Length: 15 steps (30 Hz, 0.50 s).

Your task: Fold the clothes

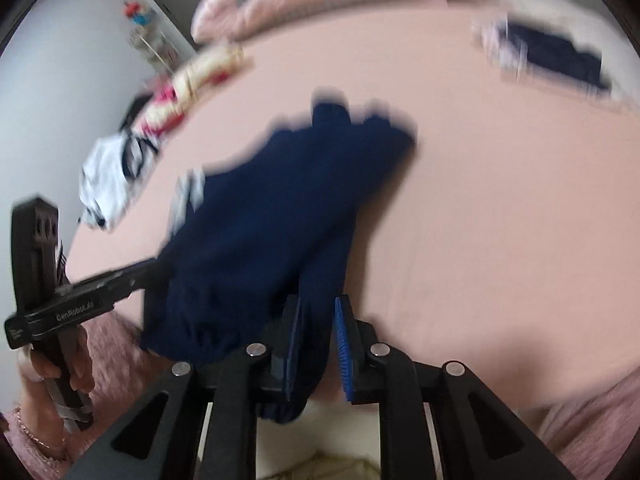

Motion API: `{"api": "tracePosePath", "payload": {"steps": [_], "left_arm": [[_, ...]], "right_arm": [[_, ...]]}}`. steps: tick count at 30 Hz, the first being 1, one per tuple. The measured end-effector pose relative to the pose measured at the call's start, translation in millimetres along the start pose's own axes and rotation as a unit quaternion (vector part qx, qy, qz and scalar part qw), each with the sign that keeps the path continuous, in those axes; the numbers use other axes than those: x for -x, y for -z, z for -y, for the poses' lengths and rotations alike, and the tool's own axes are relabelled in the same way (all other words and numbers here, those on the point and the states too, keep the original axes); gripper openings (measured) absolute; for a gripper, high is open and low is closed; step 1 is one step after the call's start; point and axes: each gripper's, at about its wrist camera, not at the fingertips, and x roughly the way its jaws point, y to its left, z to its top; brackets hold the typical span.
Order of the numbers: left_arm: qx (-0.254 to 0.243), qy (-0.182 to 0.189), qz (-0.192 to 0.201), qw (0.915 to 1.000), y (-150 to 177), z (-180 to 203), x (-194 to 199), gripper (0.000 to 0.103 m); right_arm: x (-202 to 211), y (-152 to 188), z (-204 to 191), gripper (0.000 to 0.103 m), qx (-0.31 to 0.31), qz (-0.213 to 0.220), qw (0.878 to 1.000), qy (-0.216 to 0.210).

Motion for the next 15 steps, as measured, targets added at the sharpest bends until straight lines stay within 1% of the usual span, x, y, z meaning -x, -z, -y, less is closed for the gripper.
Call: {"api": "tracePosePath", "payload": {"steps": [1, 3, 4, 6, 7, 9, 11, 12, 13, 14, 15], "left_arm": [[-0.010, 0.000, 0.010, 0.9999, -7.2, 0.0, 5.0, 0.034], [-0.028, 0.009, 0.017, 0.9994, -23.9, 5.5, 0.9, 0.034], [-0.030, 0.018, 0.016, 0.9993, -33.5, 8.4, -6.2, 0.034], [-0.014, 0.047, -0.001, 0.9988, -51.3, 11.0, -29.6, 0.034], [-0.010, 0.056, -0.013, 0.9983, -57.4, 12.9, -41.6, 0.034], [-0.015, 0.045, -0.051, 0.9976, -57.3, 16.8, -64.9, 0.034], [-0.015, 0.042, -0.082, 0.9956, -56.7, 25.0, -83.7, 0.034], [-0.018, 0.045, -0.088, 0.9949, -55.9, 30.5, -87.7, 0.033], [-0.030, 0.052, -0.079, 0.9950, -54.3, 37.6, -83.3, 0.027], [-0.047, 0.061, -0.069, 0.9947, -52.0, 46.9, -76.9, 0.025], [-0.066, 0.068, -0.060, 0.9937, -48.7, 56.9, -70.1, 0.024]], "right_arm": [[4.5, -12.0, 0.1, 0.028, 0.011, 0.011, 1.000, 0.009], [7.9, -38.4, 1.0, 0.033, 0.037, 0.026, 0.998, 0.033], [5.3, -49.5, 4.7, 0.033, 0.046, 0.026, 0.998, 0.043], [-9.7, -68.0, 14.1, 0.033, 0.058, 0.014, 0.997, 0.058], [-16.7, -70.1, 19.1, 0.033, 0.057, 0.009, 0.997, 0.055], [-25.1, -65.4, 30.2, 0.033, 0.043, 0.008, 0.998, 0.035], [-29.0, -49.5, 41.0, 0.033, 0.018, 0.006, 1.000, 0.008], [-32.8, -43.1, 43.1, 0.033, 0.007, -0.003, 1.000, 0.003], [-34.2, -39.3, 42.0, 0.033, 0.009, -0.009, 1.000, 0.003], [-34.3, -37.4, 39.4, 0.033, 0.017, -0.013, 1.000, 0.005], [-33.3, -37.5, 37.2, 0.033, 0.024, -0.010, 1.000, 0.010]]}}
